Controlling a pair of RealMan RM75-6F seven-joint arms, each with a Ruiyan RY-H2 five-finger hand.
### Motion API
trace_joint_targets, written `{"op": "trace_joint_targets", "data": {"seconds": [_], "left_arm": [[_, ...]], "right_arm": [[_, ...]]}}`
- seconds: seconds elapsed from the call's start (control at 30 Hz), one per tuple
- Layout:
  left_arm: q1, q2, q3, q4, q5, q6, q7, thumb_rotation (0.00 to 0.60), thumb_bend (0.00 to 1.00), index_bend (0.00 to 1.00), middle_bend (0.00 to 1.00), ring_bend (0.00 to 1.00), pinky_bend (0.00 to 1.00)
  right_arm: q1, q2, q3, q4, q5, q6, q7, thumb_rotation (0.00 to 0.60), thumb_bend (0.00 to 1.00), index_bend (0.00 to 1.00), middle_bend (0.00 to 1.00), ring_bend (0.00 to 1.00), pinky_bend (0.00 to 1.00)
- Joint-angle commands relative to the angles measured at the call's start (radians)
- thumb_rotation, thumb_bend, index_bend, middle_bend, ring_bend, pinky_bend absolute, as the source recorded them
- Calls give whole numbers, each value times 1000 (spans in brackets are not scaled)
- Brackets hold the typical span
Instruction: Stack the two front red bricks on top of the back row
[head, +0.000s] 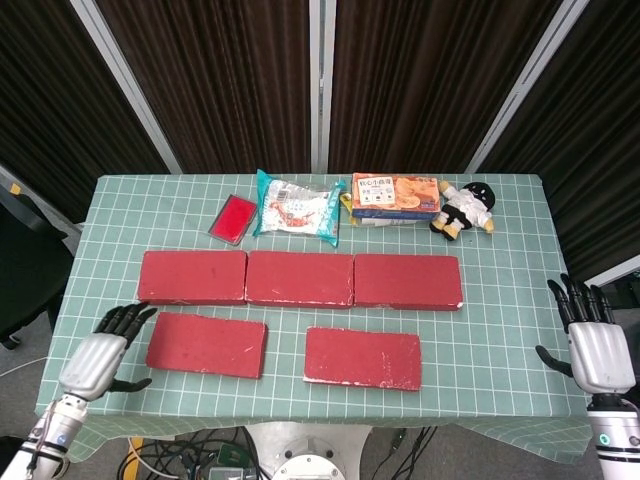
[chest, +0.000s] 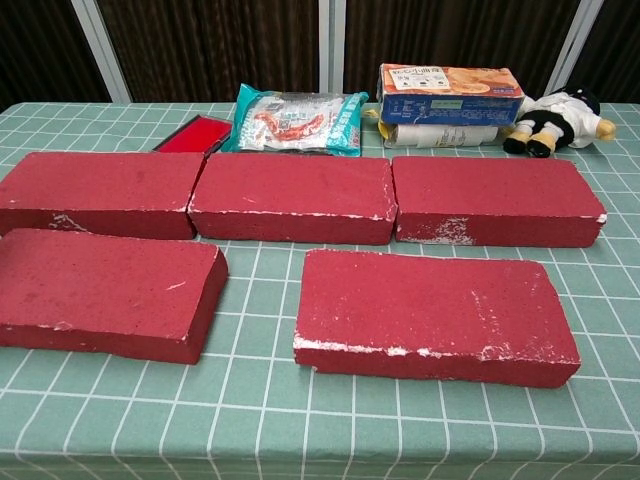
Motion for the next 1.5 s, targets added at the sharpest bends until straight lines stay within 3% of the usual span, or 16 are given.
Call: {"op": "trace_joint_targets", "data": {"seconds": [0.03,0.33,0.63,1.0,1.5], "left_arm": [[-39,-44,-2,-8,11,-47,3,600,0,54,0,0,3],[-127,-134,-39,-32,-107,-186,90,600,0,43,0,0,0],[-196,-182,-68,-64,-234,-255,204,600,0,40,0,0,0],[-278,-243,-73,-53,-311,-303,324,600,0,40,0,0,0],[-387,-259,-87,-17,-502,-355,402,600,0,40,0,0,0]], "right_arm": [[0,3,0,0,3,-2,2,600,93,0,0,0,0],[2,1,-1,9,16,-15,6,600,92,0,0,0,0],[5,-3,2,33,29,-26,23,600,94,0,0,0,0],[4,-5,5,49,39,-31,48,600,94,0,0,0,0],[3,-7,2,65,39,-35,66,600,94,0,0,0,0]]}}
